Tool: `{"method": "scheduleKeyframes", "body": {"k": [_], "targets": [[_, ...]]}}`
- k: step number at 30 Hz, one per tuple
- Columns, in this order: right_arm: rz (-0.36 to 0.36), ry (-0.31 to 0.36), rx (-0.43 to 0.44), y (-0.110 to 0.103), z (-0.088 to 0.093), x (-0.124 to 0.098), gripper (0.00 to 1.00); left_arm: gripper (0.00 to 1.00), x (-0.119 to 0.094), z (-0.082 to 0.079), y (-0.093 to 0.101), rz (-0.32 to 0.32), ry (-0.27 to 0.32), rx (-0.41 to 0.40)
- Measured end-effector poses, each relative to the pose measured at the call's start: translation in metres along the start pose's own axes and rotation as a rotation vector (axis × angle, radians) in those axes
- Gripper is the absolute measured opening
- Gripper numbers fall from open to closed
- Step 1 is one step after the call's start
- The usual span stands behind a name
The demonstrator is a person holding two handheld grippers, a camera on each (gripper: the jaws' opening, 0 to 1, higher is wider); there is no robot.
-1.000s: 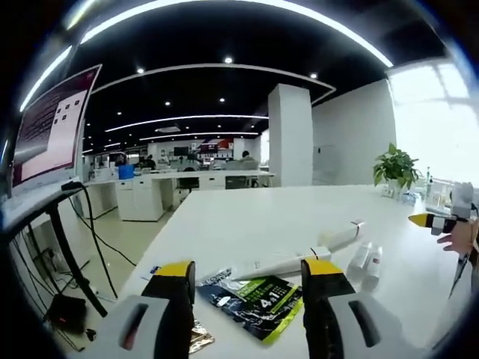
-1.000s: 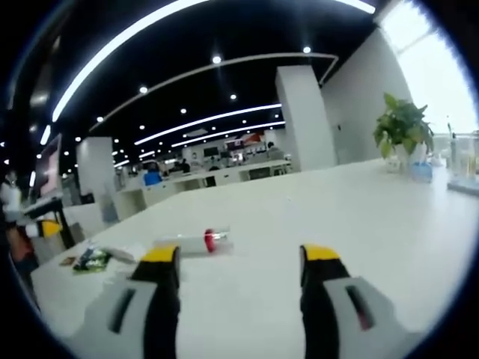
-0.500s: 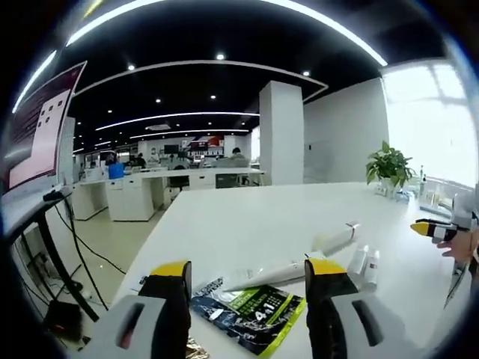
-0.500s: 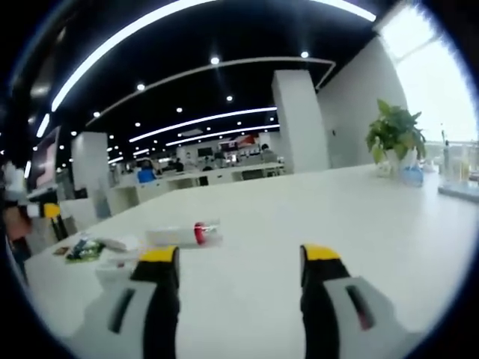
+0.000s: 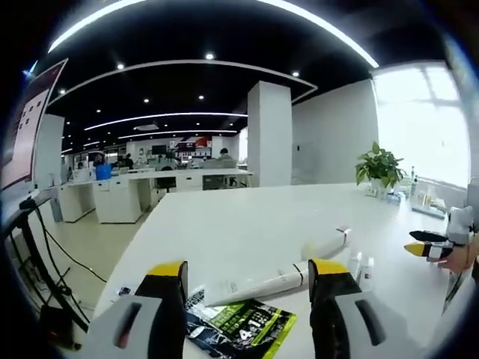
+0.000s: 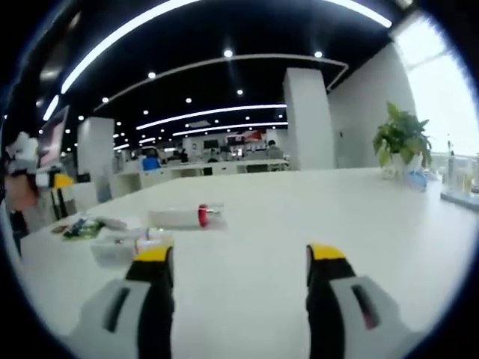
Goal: Arrange the skincare products in the storage area until every visible bottle or jar stands upright without overlapping.
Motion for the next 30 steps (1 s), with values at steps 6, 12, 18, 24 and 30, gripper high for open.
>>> {"method": "scheduleKeyframes", "body": {"k": [6, 12, 18, 24, 30], "targets": [[-0.021, 0.005, 0.01, -0.002, 0.002, -0.003, 0.71, 0.68, 0.008, -0.011, 0.011, 0.028, 0.01, 0.026], [-0.007, 0.055, 0.049, 0.002, -0.003, -0.004, 0.72, 0.69, 0.017, -0.011, 0.013, 0.077, -0.007, 0.011], [-0.03, 0.032, 0.045, -0.001, 0.003, -0.005, 0.72, 0.67, 0.023, -0.01, 0.018, 0.111, -0.044, 0.018], [-0.038, 0.002, 0.049, -0.004, 0.011, -0.005, 0.71, 0.67, 0.031, -0.012, 0.027, 0.145, -0.062, 0.044], [-0.039, -0.007, 0.055, -0.004, 0.013, -0.005, 0.71, 0.66, 0.042, -0.014, 0.036, 0.178, -0.085, 0.079]]}}
Point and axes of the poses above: the point that each gripper's makers call its tool centre point, and the gripper's own axes: x roughly forward along the fingers, y roughly to its right, z roughly out of its underside, the point moved 1 cm from there along -x, roughly backward along the fingers, and after that the axes turned 2 degrees about -x, right-handed, at the moved point
